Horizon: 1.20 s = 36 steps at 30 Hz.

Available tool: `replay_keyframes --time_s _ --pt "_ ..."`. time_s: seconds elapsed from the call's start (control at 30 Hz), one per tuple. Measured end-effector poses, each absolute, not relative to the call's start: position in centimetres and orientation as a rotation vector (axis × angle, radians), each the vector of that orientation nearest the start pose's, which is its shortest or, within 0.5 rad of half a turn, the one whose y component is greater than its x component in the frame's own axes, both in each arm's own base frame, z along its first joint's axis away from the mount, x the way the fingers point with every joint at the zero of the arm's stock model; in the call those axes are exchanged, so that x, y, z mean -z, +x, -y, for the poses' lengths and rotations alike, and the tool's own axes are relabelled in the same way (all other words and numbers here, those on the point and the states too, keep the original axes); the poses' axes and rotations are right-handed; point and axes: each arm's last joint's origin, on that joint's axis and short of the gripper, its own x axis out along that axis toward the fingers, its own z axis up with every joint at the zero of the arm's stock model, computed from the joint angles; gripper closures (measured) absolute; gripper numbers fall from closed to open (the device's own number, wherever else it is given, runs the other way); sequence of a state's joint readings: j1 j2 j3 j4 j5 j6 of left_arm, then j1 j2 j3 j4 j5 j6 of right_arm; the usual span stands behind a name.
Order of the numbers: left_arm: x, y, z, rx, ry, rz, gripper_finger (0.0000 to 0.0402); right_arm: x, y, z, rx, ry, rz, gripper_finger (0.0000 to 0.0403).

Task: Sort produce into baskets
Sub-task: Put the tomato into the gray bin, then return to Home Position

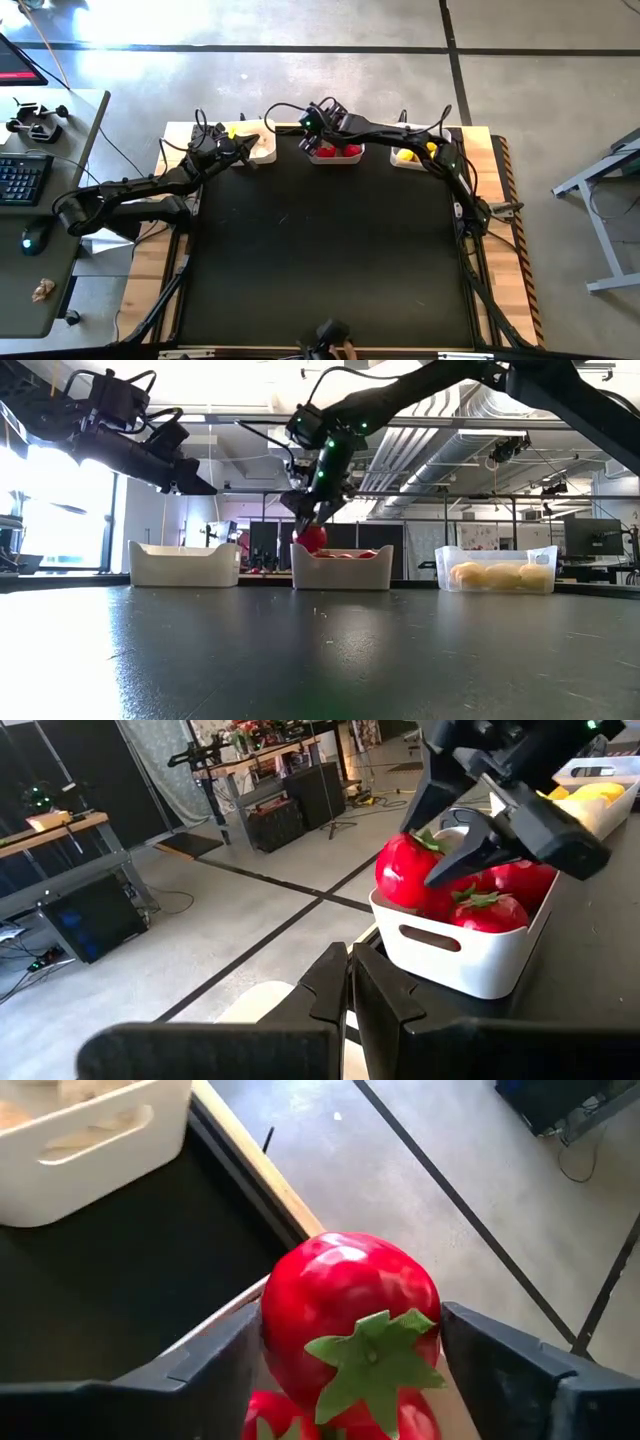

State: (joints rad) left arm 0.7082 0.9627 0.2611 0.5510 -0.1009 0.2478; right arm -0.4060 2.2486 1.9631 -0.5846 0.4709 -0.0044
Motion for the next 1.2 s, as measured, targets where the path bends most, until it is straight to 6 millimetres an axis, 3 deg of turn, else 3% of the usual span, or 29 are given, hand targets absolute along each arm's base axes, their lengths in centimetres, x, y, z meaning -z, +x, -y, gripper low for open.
replay_keyframes --time_s 0.33,0.43,0.57,0.7,0.8,1.0,1.2 --pt "-19.3 14.3 -12.6 -0.783 0.185 -0.254 0.0395 -21.5 44.2 21.6 0.818 0.025 -0.974 0.0265" --pt "-19.3 14.3 -12.6 -0.783 0.184 -0.253 0.0395 -21.4 44.0 21.7 0.849 0.023 -0.978 0.0272" --pt "-19.3 14.3 -12.6 -0.783 0.183 -0.252 0.0395 -21.7 44.0 21.8 0.883 -0.024 -0.991 0.0242" --pt "-19.3 14.3 -12.6 -0.783 0.183 -0.252 0.0395 -21.6 44.0 21.8 0.785 0.014 -0.999 0.0224" --pt "-19.3 14.3 -12.6 -0.784 0.184 -0.252 0.0395 -21.2 43.9 22.4 0.759 0.071 -0.984 0.0255" --pt "-19.3 14.3 -12.6 -0.784 0.177 -0.25 0.0395 -19.8 43.3 24.0 0.747 0.134 -1.012 0.0382" --pt "-19.3 14.3 -12.6 -0.784 0.179 -0.25 0.0395 -19.9 43.4 23.7 0.719 0.129 -1.019 0.0381"
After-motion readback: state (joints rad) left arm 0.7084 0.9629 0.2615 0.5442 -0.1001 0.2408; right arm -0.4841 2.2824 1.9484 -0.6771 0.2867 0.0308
